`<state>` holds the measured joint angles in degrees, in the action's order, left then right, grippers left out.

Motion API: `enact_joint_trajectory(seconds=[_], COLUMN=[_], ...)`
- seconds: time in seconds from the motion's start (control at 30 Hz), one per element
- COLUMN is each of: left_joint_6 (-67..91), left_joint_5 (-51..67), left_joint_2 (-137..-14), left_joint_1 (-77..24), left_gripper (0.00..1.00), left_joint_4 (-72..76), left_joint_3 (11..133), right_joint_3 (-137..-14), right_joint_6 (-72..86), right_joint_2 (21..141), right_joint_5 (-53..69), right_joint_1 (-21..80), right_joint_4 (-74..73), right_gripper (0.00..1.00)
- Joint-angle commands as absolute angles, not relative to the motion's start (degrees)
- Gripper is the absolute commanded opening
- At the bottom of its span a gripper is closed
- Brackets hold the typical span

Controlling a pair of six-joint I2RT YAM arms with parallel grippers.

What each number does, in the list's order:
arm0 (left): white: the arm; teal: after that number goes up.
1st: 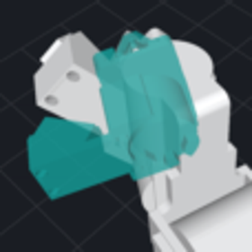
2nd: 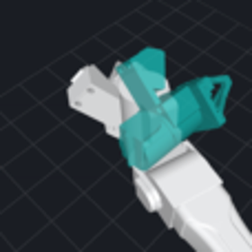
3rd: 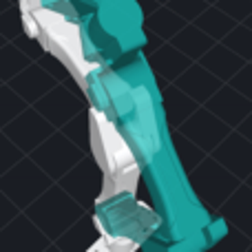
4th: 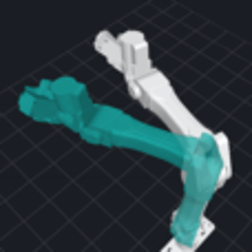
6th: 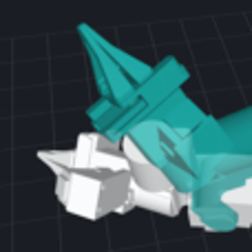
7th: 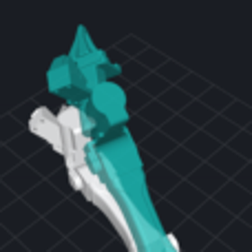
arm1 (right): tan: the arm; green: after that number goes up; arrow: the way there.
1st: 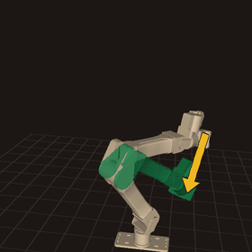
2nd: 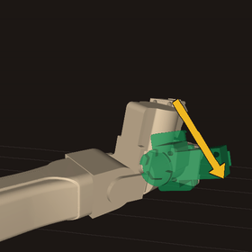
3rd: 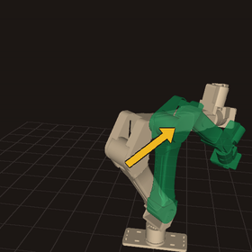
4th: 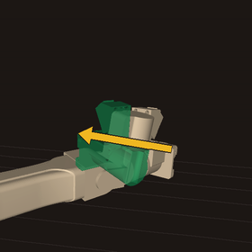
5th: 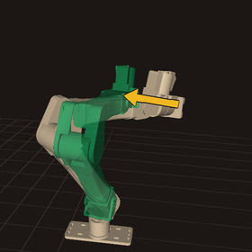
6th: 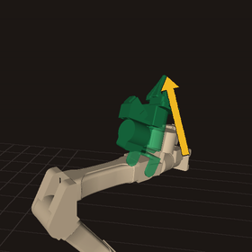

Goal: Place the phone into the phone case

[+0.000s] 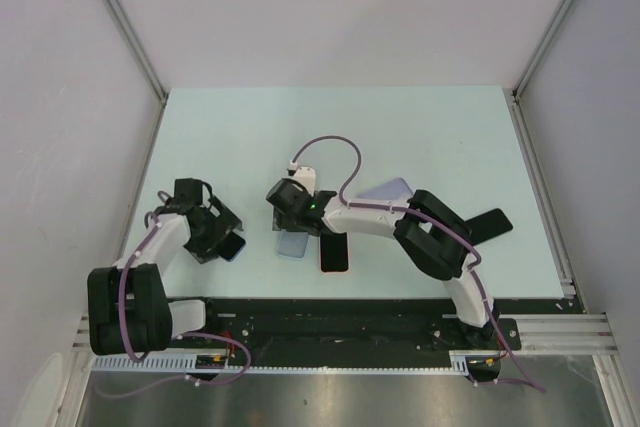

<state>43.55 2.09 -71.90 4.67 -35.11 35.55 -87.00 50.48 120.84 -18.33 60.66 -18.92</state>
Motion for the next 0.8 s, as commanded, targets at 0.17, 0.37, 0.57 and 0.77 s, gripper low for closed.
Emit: enact_joint_trajectory(seconds=[0.17, 0.37, 0.57, 0.77], left_joint_6=[44.8, 46.8, 46.9, 45.3], left_joint_5=[11.4, 14.9, 15.0, 15.4], left_joint_2=[-67.3, -69.2, -73.1, -80.3], left_joint_1=[4.7, 3.6, -0.7, -4.0], left_gripper=[1.0, 1.0, 1.0, 1.0], left_joint_4=[-21.4, -16.5, -11.9, -9.7], left_joint_3=[28.7, 27.4, 31.7, 39.2], right_joint_3=[-81.3, -77.1, -73.5, -70.8], right_joint_6=[48.3, 48.2, 47.8, 47.4], right_joint_2=[108.6, 101.9, 98.1, 95.5], right_joint_5=[-22.3, -22.4, -22.5, -21.9], right_joint_1=[59.4, 57.4, 56.3, 55.3], right_joint_4=[-20.6, -20.1, -19.6, -19.2], right_gripper=[0.79, 0.85, 0.85, 0.85])
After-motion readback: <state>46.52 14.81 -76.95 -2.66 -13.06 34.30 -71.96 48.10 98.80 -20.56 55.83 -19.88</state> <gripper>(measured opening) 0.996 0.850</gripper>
